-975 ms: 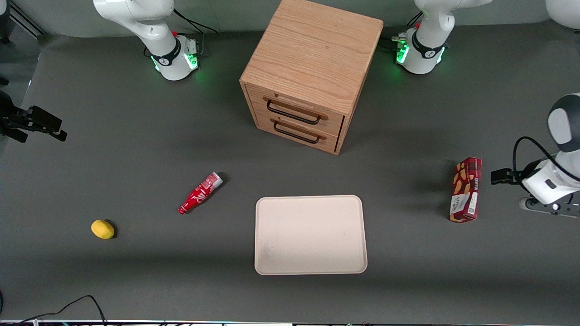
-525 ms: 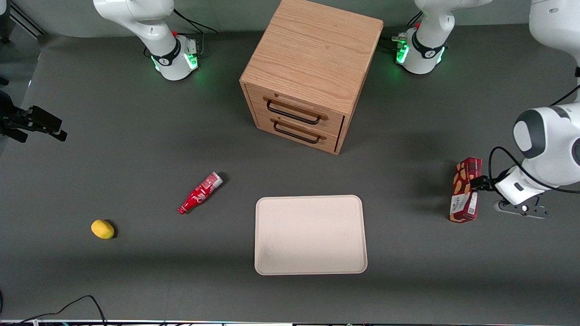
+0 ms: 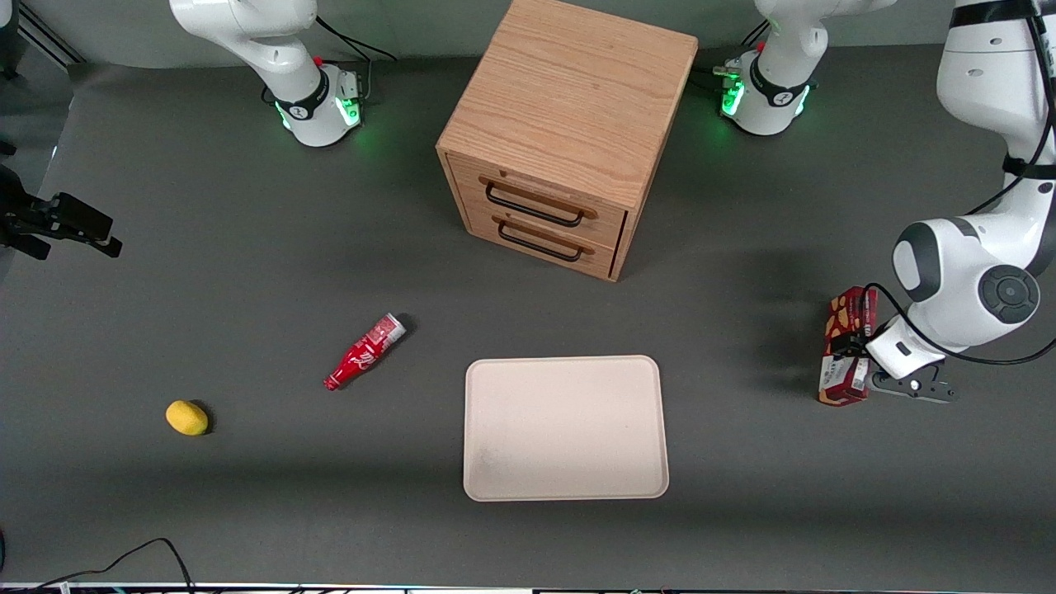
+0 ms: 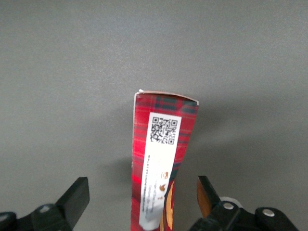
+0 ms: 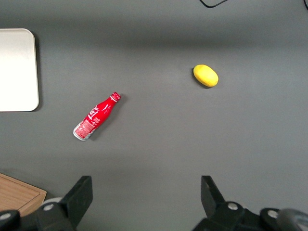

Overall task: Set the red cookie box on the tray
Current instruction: 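Lower the open left gripper around the box and close it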

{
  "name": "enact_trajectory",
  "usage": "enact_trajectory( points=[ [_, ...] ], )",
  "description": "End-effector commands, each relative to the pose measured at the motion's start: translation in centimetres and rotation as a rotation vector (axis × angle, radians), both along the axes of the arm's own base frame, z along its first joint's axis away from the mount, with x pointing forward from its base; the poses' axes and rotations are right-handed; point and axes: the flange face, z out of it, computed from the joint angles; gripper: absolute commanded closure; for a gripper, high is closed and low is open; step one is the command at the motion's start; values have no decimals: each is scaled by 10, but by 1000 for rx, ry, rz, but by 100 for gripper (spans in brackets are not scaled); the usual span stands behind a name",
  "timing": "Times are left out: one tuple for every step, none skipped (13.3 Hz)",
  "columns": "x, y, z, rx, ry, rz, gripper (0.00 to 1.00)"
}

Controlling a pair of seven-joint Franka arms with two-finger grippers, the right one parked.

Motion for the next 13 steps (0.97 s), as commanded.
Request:
enact_trajectory(
  points=[
    [-1,-3,4,-8,-16,-14,0],
    [-1,-3,3,-8,-15,-14,0],
    [-1,-3,3,-8,-15,-14,0],
    [-1,-4,3,-8,-15,-16,0],
    [-1,-3,3,-8,-15,-14,0],
    [-1,-3,4,-8,-16,-16,16],
    [-1,-3,4,-8,-16,-16,46],
    [-1,-3,4,-8,-16,-16,92],
    [-1,-3,4,-8,-18,-16,100],
    [-1,-4,4,-8,-18,-17,100],
    [0,-6,5,-10,-19,-21,100],
    [0,-6,5,-10,-19,-21,100],
    [0,-6,5,-10,-19,-21,100]
  ],
)
